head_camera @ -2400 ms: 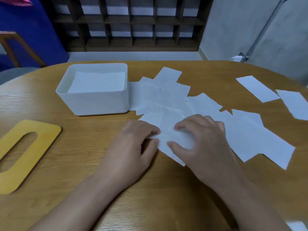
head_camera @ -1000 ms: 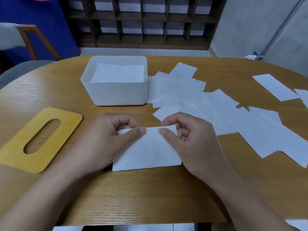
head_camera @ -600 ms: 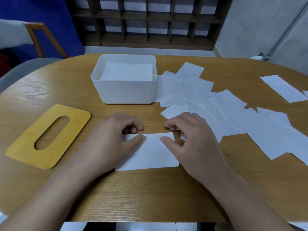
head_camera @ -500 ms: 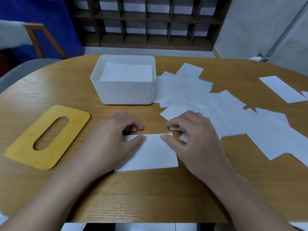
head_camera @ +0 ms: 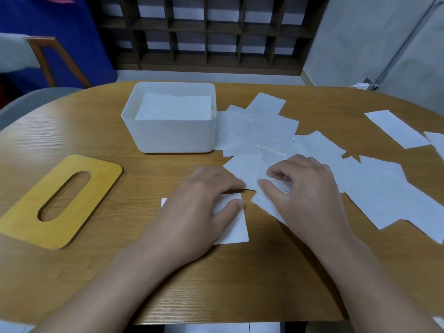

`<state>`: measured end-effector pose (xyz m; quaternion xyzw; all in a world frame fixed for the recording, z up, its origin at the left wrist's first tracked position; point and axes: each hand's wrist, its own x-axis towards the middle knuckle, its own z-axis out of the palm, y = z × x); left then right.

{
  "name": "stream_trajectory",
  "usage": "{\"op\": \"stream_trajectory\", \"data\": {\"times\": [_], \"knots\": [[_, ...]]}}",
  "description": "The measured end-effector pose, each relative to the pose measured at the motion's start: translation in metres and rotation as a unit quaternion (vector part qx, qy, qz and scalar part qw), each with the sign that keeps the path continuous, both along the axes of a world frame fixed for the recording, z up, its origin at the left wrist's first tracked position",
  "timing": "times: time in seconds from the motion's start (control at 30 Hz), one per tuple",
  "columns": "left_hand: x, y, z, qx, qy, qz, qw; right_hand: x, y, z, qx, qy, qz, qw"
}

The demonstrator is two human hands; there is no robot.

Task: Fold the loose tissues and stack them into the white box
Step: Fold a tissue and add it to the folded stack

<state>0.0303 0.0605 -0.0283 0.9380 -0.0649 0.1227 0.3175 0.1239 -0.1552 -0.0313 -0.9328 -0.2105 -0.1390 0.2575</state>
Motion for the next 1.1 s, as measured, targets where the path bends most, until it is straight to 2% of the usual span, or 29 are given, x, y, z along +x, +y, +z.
{"op": "stream_trajectory", "data": {"times": [0.23,0.4,0.5,0.6,0.67,0.73,0.8,0.87,1.0,1.1], "knots": [[0.008,-0.019,-0.002,0.080,0.021,-0.012,0.996,0.003,0.004,-0.002,-0.016,-0.027,0.006,0.999],[0.011,-0.021,-0.001,0.059,0.030,0.008,0.998,0.003,0.000,-0.001,0.031,-0.028,0.002,0.999],[0.011,-0.022,0.001,0.055,0.041,0.016,0.998,0.000,0.001,0.001,0.028,-0.034,0.008,0.999],[0.010,-0.022,0.002,0.054,0.043,0.017,0.997,-0.002,0.002,0.000,0.033,-0.024,0.014,0.999],[0.009,-0.023,0.003,0.023,0.040,0.031,0.998,-0.005,0.003,0.003,0.066,0.003,0.034,0.997],[0.008,-0.022,0.003,-0.019,0.035,0.048,0.998,-0.013,0.005,0.010,0.132,0.077,0.082,0.985],[0.009,-0.017,0.003,-0.026,0.000,0.043,0.999,-0.023,0.007,0.019,0.194,0.164,0.140,0.957],[0.010,-0.010,0.003,-0.029,-0.012,0.043,0.999,-0.028,0.007,0.025,0.238,0.215,0.175,0.931],[0.012,0.005,0.003,-0.039,-0.005,0.050,0.998,-0.026,0.006,0.028,0.308,0.230,0.184,0.904],[0.009,0.014,0.008,-0.132,-0.001,0.048,0.990,-0.024,0.005,0.029,0.361,0.240,0.151,0.888]]}}
